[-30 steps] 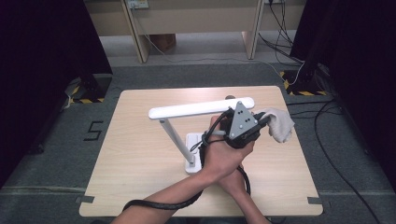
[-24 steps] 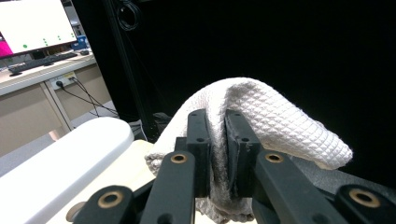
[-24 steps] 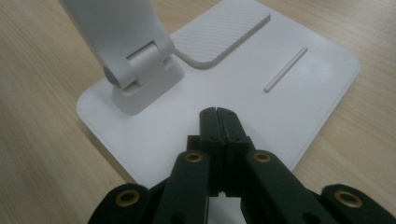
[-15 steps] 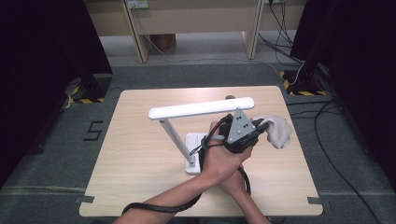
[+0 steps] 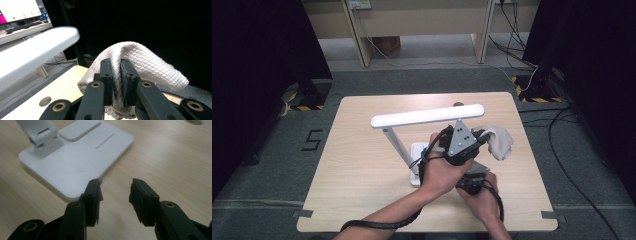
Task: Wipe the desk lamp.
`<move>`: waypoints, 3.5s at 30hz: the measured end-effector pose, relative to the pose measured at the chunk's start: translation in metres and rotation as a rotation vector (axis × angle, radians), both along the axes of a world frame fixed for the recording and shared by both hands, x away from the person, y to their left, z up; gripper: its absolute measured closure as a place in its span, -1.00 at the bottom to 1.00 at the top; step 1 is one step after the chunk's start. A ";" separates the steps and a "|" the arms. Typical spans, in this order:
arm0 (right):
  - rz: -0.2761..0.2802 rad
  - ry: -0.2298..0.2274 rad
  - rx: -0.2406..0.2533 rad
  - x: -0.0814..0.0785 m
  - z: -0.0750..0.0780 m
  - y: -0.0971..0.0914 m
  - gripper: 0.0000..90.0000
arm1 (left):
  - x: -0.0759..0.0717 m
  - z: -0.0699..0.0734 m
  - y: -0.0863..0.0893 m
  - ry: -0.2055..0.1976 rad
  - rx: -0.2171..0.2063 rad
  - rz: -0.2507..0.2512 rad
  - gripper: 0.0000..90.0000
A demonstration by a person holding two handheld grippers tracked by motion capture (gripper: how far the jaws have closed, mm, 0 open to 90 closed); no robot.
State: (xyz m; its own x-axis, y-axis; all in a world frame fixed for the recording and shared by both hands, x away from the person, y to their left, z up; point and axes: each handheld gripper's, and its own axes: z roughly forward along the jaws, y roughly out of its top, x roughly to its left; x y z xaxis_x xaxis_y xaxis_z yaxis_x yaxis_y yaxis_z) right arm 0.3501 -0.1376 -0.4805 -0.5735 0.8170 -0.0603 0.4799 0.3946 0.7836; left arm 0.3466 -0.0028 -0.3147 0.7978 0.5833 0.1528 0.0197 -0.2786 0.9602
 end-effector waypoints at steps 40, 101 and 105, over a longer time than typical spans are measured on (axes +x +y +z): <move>0.144 -0.356 0.161 -0.023 0.139 -0.030 -0.10 | 0.027 -0.056 0.050 0.040 0.127 0.108 0.80; 0.195 -0.249 0.020 -0.003 0.123 -0.031 0.74 | -0.002 -0.061 0.066 0.011 0.076 -0.013 0.29; 0.116 -0.278 0.039 -0.004 0.128 -0.046 0.74 | -0.007 -0.078 0.078 0.043 0.103 0.021 0.16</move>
State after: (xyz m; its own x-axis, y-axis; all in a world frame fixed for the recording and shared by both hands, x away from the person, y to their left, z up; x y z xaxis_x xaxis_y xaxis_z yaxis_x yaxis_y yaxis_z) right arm 0.3465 -0.1835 -0.3526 -0.6289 0.7519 -0.1980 0.1987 0.4016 0.8940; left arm 0.3398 0.0748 -0.3925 0.7924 0.5833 0.1783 0.0677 -0.3745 0.9247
